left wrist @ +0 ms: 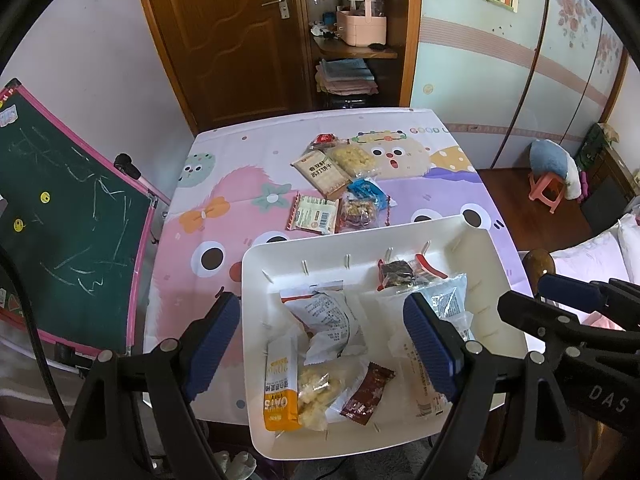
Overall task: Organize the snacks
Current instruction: 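Withdraw both grippers from the tray toward the remaining snacks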
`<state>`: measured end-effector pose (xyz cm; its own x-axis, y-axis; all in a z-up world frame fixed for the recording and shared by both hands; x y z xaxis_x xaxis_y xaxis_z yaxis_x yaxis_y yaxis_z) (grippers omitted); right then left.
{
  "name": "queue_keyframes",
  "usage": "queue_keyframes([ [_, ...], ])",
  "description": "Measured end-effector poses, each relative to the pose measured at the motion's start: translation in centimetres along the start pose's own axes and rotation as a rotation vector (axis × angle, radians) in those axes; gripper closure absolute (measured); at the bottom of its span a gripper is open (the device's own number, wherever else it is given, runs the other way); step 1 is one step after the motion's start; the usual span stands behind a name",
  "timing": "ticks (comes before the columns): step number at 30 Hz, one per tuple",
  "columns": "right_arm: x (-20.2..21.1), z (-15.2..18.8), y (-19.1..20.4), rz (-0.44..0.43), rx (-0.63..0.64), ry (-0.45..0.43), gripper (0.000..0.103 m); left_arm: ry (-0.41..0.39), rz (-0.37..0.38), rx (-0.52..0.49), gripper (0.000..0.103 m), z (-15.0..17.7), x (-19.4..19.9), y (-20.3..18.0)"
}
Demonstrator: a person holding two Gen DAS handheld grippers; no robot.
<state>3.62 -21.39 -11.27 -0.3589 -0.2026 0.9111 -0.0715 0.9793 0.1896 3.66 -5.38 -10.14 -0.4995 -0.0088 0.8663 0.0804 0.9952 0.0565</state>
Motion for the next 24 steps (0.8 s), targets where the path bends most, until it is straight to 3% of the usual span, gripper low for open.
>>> queue_keyframes([
  [14,1.2,-5.3,-0.4,0.012,0.017,-0.079,0.051,-0.024,0.003,0.031,0.019,-5.4,-0.2,3.3],
  [24,1.9,-13.5,0.9,0.018,0.106,-0.128,0.044,-0.092,-0.002,0.014,0.019,-13.8,-0.6,5.8],
])
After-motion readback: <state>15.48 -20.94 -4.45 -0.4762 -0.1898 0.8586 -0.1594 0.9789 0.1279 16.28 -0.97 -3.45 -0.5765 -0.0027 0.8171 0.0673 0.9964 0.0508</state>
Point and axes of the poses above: each gripper's, at about its wrist camera, not at the fingertips, and x roughly against the way its jaws point, y to its left, z to its underside, the point moved 5 cm from there along -x, roughly the way its jaws point, and after that the axes turned 2 degrees about y, right-handed, at the moved point
